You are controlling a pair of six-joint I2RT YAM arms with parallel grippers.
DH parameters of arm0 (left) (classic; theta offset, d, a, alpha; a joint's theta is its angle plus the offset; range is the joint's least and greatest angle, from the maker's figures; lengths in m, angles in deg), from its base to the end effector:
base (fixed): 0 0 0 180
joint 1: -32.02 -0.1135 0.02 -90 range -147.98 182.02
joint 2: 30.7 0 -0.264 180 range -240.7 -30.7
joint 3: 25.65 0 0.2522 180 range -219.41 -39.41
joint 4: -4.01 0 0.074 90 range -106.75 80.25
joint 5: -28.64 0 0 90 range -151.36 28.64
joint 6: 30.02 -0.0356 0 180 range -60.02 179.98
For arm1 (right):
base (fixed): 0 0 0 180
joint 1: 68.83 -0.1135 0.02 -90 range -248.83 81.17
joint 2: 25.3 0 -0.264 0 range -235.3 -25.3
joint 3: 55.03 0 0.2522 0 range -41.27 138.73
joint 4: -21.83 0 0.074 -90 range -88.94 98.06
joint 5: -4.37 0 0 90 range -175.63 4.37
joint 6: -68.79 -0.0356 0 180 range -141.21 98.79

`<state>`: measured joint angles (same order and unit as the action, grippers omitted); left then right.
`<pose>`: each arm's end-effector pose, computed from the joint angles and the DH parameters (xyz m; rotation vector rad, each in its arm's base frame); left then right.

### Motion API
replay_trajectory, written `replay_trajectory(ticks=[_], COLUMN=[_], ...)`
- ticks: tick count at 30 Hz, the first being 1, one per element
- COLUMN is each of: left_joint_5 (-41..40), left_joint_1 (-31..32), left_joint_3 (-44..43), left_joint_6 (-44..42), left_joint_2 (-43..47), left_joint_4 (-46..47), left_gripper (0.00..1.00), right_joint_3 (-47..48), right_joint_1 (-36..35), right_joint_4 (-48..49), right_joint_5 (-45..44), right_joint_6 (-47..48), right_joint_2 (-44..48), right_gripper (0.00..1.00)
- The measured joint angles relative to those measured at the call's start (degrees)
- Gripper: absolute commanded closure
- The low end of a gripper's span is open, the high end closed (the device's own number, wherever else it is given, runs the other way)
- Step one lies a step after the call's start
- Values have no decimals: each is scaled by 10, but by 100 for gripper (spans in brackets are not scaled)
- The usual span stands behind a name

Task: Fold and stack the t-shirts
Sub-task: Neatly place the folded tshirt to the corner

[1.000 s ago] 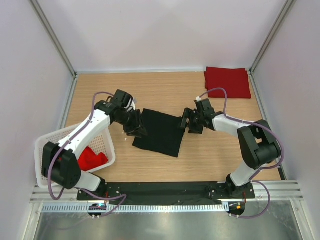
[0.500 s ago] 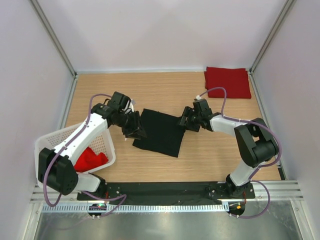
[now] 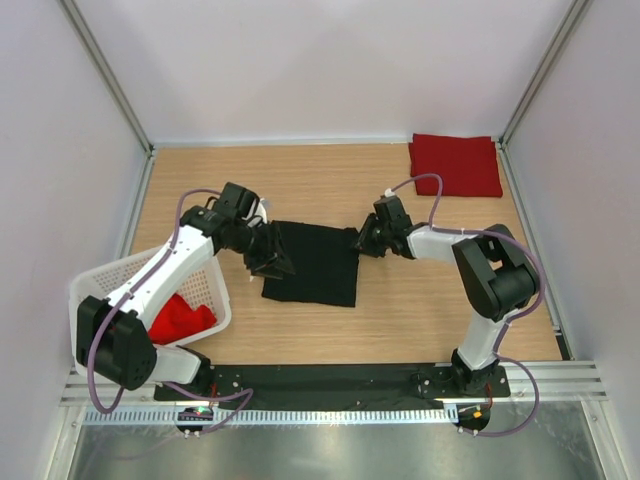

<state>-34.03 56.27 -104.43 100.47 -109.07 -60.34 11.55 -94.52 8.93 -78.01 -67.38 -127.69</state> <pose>0.2352 -0.1239 0.2790 -0.2449 2.8565 -0.9424 0.3163 0.1574 0.1417 0.3895 2.5152 0.6997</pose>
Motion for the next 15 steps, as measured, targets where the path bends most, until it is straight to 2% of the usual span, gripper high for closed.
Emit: replay_trajectory(ticks=[1,2,4,7,15], left_joint_5=[3,5,11,12,12], left_joint_1=[-3,-5,-12,-21,-29], left_joint_3=[0,0,0,-5,-4], left_joint_6=[0,0,0,0,-3], left_joint_2=[0,0,1,6,37], left_joint_4=[0,0,0,0,2], left_gripper=[58,58,58,58,58], right_joint_3=[2,5,19,89,392], right_joint_1=[-1,-1,-1,-4,0], right_joint_4=[3,0,-26,-117,-351], right_joint_5=[-1,-6,-16,-39,-118], right_joint_6=[1,5,17,69,286], right_joint_2=[-4,-5,-5,-22,-65], right_gripper=[94,99,99,99,99])
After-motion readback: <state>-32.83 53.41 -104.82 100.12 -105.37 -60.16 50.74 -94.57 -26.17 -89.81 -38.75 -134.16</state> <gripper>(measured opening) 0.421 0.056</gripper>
